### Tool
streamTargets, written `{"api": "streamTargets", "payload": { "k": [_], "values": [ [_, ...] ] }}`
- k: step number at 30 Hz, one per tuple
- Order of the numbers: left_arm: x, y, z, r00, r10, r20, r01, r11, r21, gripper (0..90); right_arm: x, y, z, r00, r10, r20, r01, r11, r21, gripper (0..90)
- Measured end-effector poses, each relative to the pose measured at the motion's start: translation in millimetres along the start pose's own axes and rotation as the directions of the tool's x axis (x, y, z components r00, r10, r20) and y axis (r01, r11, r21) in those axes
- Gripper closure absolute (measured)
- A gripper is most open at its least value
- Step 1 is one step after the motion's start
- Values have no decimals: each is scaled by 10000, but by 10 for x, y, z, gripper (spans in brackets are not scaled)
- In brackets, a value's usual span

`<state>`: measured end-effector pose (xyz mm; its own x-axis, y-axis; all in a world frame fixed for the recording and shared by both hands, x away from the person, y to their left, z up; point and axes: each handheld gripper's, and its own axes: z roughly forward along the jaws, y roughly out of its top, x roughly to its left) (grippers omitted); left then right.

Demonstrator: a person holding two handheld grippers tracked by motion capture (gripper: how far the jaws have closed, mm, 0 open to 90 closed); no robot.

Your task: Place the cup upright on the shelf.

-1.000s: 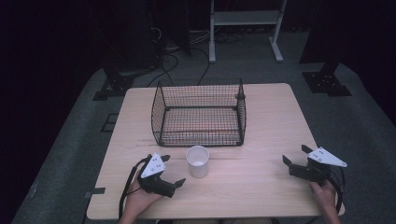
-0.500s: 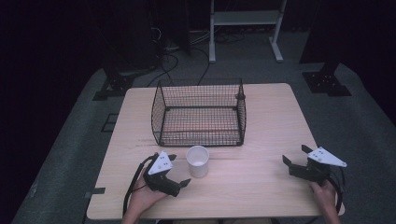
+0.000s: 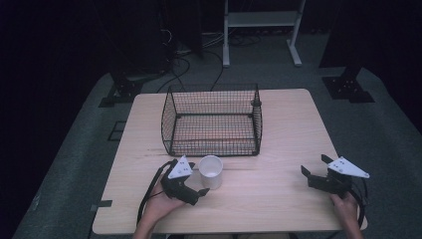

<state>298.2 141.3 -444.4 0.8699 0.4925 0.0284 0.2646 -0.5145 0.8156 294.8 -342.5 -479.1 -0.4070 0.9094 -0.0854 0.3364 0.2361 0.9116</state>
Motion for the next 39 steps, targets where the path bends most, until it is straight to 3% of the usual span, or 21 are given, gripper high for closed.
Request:
{"api": "streamTargets", "payload": {
  "k": [16,26,33,39],
  "values": [
    [20,147,153,9993,157,350,-168,9994,314,22,3,0,1,10000,-16,11,16,10000,4,131],
    [52,224,259,9992,189,353,-210,9979,612,24,5,1,2,10000,-35,17,35,10000,-6,131],
    [90,256,349,9982,249,547,-305,9941,1043,70,7,1,1,10000,-50,11,50,10000,-13,131],
    [92,248,363,9975,258,662,-327,9939,1053,136,8,0,1,10000,-57,4,57,10000,-13,131]
  ]
}}
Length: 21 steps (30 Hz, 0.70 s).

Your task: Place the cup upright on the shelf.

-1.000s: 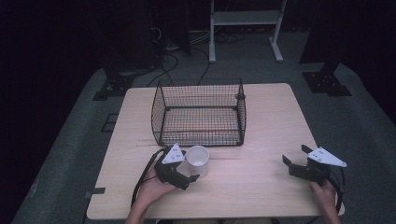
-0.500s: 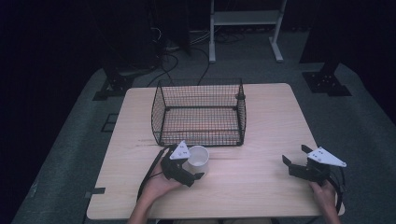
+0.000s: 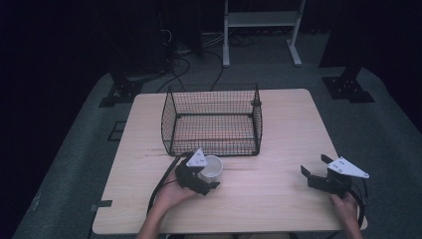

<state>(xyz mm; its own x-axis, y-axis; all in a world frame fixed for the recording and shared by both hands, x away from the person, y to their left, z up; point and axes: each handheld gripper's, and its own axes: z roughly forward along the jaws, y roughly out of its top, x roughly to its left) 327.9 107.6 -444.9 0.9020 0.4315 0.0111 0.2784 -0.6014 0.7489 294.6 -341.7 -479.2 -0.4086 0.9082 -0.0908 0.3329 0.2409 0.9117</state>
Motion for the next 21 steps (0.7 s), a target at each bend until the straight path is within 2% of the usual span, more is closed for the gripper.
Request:
{"api": "streamTargets", "payload": {
  "k": [4,10,14,21],
  "values": [
    [11,-4,-8,10000,49,24,-49,10000,-6,207,0,0,0,10000,-2,3,2,10000,1,131],
    [-2,2,-21,9999,104,121,-104,9999,25,211,-1,0,0,10000,-1,4,1,10000,-2,131],
    [-9,23,-51,9998,116,149,-114,9999,-117,211,-2,0,0,10000,-5,-3,5,10000,-4,131],
    [-31,167,-142,9987,450,235,-443,9986,-278,212,-2,0,1,10000,5,5,-5,10000,0,131]
  ]
}}
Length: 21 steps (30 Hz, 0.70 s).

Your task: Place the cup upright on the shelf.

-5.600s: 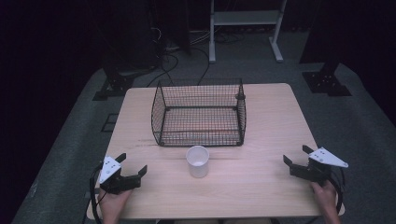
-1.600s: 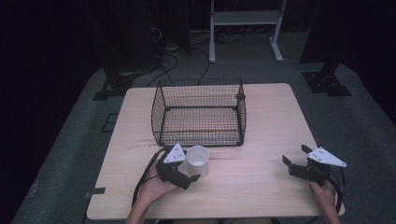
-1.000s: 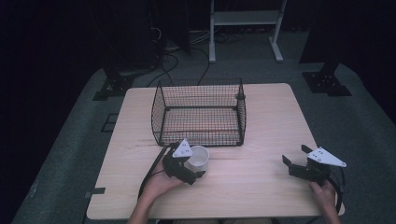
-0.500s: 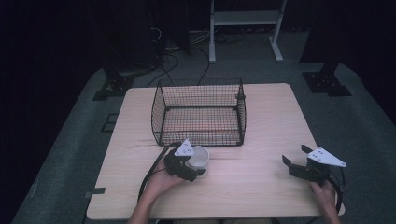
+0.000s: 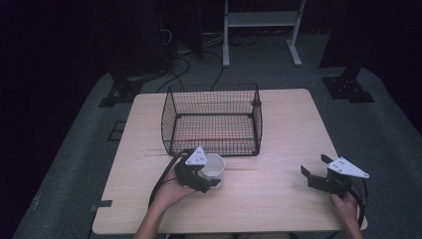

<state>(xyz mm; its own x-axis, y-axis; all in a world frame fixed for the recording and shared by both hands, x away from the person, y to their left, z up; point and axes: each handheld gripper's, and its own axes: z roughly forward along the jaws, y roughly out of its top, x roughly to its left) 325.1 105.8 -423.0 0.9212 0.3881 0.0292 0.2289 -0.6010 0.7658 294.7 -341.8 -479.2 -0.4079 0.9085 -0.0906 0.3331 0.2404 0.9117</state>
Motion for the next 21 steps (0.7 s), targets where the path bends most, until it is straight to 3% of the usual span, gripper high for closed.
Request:
{"api": "streamTargets", "payload": {
  "k": [4,21],
  "values": [
    [12,98,-66,9998,103,158,-100,9997,-200,212,0,0,-1,10000,2,7,-2,10000,-5,131],
    [64,271,-223,9989,400,252,-395,9990,-205,214,2,0,0,10000,-18,40,18,10000,-2,131]
  ]
}}
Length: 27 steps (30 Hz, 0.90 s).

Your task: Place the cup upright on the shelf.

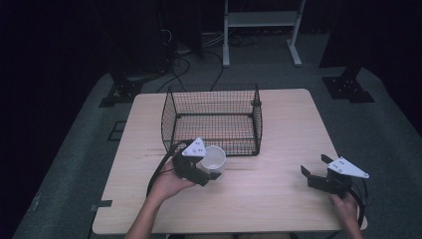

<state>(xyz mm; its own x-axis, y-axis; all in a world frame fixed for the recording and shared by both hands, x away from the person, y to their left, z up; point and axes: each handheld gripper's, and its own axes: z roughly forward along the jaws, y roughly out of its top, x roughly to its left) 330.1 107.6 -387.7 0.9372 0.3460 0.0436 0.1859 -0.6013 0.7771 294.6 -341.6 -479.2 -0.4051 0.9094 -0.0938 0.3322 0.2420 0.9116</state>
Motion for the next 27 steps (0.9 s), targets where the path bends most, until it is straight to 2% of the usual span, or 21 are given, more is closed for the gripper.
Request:
{"api": "streamTargets", "payload": {
  "k": [16,27],
  "values": [
    [112,298,-172,9990,447,30,-448,9989,139,214,4,1,0,10000,15,10,-15,10000,28,131],
    [283,539,-281,9980,631,15,-631,9977,263,215,6,1,-1,10000,6,4,-6,10000,31,131]
  ]
}}
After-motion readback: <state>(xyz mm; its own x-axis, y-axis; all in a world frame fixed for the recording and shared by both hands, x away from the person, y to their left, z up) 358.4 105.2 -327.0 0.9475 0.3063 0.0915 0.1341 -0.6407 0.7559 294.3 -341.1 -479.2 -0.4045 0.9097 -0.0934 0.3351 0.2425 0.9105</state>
